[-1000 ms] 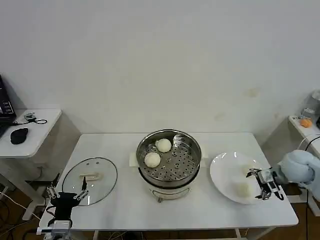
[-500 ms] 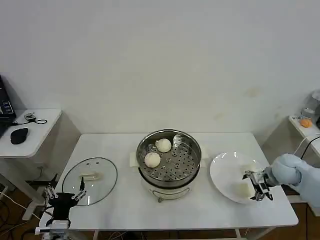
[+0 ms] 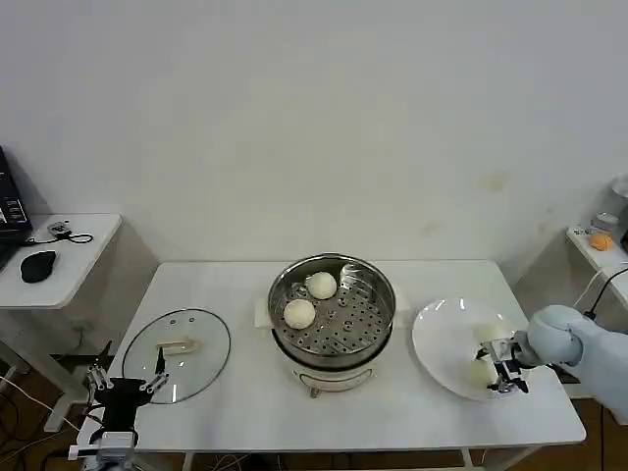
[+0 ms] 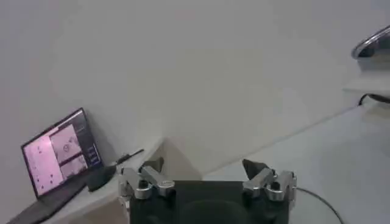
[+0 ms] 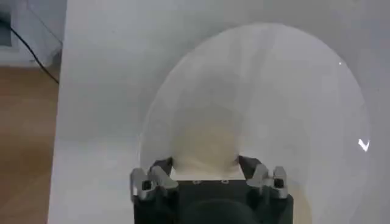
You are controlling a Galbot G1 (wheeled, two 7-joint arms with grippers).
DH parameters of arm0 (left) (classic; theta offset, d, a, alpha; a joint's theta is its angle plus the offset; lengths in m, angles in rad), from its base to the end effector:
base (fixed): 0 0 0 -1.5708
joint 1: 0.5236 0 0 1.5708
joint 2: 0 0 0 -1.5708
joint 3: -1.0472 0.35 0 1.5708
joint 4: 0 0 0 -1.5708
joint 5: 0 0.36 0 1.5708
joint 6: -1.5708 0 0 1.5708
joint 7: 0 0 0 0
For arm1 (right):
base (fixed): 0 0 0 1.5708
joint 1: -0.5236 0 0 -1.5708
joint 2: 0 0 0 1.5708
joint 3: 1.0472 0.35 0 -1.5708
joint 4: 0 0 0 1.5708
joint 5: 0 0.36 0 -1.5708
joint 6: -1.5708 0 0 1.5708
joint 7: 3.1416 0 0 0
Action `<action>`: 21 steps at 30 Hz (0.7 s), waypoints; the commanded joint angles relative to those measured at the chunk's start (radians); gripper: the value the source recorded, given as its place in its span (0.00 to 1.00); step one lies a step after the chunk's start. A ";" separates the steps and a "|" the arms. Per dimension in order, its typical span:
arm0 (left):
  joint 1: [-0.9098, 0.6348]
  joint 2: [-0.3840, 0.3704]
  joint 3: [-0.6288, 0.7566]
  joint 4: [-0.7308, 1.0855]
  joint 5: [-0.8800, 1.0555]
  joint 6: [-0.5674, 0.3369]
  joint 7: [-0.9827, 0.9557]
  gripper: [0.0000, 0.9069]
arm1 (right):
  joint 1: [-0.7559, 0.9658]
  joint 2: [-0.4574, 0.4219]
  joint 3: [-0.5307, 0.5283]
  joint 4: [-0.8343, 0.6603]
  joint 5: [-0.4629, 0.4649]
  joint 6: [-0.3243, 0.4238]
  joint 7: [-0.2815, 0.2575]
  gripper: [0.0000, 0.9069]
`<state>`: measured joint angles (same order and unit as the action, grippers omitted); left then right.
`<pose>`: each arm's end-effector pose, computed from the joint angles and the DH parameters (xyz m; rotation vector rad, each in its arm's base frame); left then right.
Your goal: Take steamed baozi put them in steamer then cover it.
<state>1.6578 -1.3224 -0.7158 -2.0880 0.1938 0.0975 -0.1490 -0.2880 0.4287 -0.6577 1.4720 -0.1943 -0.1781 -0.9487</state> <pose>0.1645 0.1002 -0.3007 0.2872 -2.9000 -0.7686 0.4165 -0.2129 -0.2413 1.2085 -1.3416 1.4463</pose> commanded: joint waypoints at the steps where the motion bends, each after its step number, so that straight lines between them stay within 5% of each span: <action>1: 0.002 0.000 0.000 -0.002 0.000 -0.001 -0.001 1.00 | 0.021 0.004 0.000 -0.004 0.010 -0.004 -0.011 0.76; 21: -0.005 0.007 -0.009 0.001 -0.006 -0.007 -0.001 1.00 | 0.406 -0.045 -0.029 0.071 0.169 0.027 -0.131 0.74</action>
<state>1.6522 -1.3154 -0.7252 -2.0890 0.1886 0.0903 -0.1506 -0.0460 0.3924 -0.6813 1.5301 -0.0870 -0.1646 -1.0433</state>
